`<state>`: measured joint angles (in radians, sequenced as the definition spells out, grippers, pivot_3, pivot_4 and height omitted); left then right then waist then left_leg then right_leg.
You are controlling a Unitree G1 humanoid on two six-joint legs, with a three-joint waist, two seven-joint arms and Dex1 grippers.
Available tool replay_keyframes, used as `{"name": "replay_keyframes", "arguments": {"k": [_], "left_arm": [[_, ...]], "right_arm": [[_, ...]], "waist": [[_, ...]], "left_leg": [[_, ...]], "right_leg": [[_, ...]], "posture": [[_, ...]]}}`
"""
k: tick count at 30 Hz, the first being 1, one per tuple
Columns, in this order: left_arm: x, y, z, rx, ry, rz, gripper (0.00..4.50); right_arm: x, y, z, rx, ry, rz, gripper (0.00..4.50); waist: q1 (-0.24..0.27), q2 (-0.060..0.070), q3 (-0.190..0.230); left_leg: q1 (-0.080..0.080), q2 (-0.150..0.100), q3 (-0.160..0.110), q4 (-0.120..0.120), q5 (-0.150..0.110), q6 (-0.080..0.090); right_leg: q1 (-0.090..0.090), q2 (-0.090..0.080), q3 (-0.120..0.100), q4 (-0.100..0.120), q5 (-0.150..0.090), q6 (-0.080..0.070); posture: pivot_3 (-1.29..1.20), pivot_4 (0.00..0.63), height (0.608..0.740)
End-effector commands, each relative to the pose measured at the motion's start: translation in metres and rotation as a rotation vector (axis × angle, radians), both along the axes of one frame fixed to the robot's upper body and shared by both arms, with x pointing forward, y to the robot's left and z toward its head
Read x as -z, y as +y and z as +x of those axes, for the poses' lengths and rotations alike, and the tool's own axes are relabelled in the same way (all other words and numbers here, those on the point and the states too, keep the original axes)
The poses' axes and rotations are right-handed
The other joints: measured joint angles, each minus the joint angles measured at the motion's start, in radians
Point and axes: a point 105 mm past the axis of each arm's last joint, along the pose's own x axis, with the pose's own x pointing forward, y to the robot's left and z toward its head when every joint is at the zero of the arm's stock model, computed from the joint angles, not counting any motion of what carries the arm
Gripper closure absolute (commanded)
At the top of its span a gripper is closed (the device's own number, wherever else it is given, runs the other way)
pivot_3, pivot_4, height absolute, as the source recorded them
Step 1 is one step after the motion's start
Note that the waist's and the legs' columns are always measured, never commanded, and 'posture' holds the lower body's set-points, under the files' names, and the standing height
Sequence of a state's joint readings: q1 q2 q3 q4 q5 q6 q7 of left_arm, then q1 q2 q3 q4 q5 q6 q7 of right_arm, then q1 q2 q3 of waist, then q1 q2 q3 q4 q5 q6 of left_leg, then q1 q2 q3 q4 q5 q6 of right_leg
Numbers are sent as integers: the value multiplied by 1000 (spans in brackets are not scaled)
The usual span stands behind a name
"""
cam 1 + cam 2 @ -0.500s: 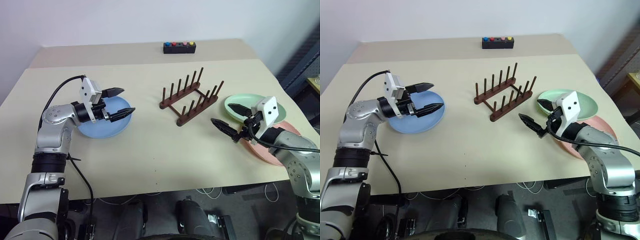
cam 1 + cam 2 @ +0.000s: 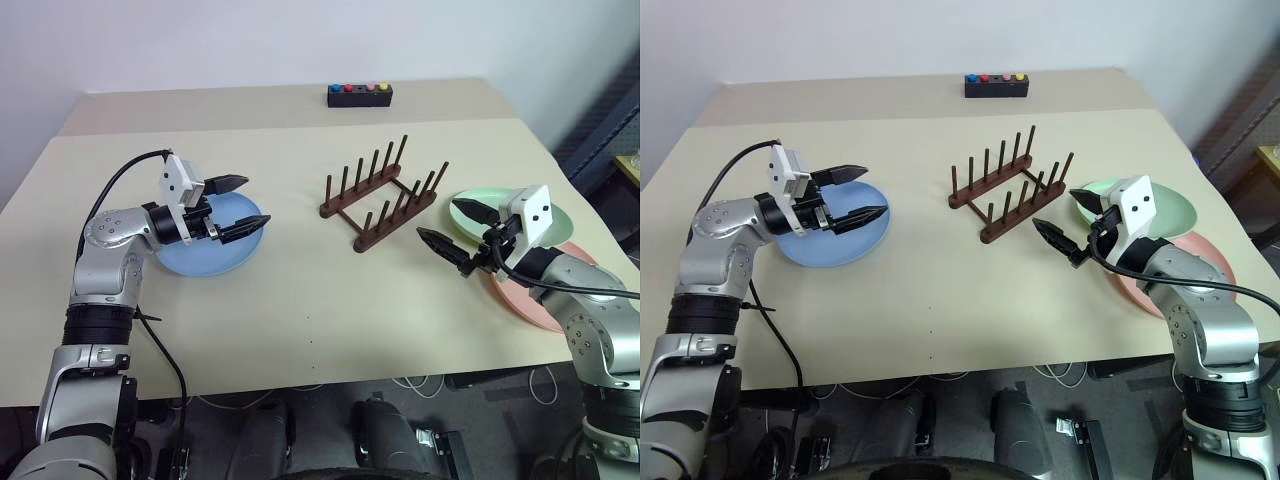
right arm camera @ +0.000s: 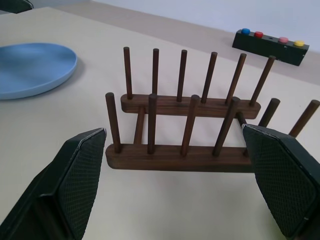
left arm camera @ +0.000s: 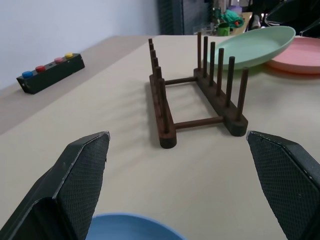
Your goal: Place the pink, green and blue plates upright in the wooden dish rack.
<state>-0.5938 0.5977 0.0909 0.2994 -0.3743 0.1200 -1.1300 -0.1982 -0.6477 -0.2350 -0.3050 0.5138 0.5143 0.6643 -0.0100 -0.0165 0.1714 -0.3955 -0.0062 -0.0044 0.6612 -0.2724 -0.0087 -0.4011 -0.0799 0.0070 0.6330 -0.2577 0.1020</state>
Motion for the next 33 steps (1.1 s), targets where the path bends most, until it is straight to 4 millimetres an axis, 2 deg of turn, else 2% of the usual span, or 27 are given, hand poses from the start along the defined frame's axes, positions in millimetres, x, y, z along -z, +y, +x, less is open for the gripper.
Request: {"name": "replay_keyframes", "arguments": {"k": [1, 9, 19, 22, 27, 30, 33], "left_arm": [[-11, -6, -3, 21, -53, 11, 0], [-6, -12, -7, 40, -43, 11, 0], [8, -24, -20, 115, 62, 15, 0], [24, -57, -22, 149, 120, 23, 0], [40, -104, -16, 86, 208, -6, 0], [48, -122, -21, 75, 229, 3, 0], [60, -135, -15, -3, 237, 30, 0]], "right_arm": [[-11, -3, 0, 10, -58, -10, 56], [-11, -5, 2, 14, -59, -13, 56], [-9, -2, 0, 15, -55, -3, 56], [-8, -5, -2, 24, -59, -16, 56], [-8, -9, -5, 44, -63, -19, 56], [-7, -11, -7, 56, -65, -17, 56], [-6, -10, -9, 62, -66, -12, 56]], "waist": [[0, 0, 0], [-1, 0, 0], [1, 0, 0], [4, 0, 0], [16, 0, 0], [15, 0, 0], [16, 0, 0]], "left_leg": [[0, 0, 0, 0, 0, 0], [0, 0, 0, 0, 0, 0], [0, 0, 0, 0, 0, 0], [0, 0, 0, 0, 0, 0], [0, 0, 0, 2, -1, 1], [0, 0, 0, 2, -1, 1], [0, 0, 0, 2, -1, 1]], "right_leg": [[0, 0, 0, 0, 0, 0], [0, 0, 0, 0, 0, 0], [0, 0, 0, 0, 0, 0], [0, 0, 0, 0, 0, -1], [2, 0, 0, -1, 1, 1], [1, 1, 1, -1, 1, 1], [2, 1, 1, -1, 1, 1]], "posture": [[0, 150, 740], [0, 150, 740], [0, 150, 740], [0, 150, 740], [0, 150, 740], [0, 150, 740], [0, 150, 740]]}}
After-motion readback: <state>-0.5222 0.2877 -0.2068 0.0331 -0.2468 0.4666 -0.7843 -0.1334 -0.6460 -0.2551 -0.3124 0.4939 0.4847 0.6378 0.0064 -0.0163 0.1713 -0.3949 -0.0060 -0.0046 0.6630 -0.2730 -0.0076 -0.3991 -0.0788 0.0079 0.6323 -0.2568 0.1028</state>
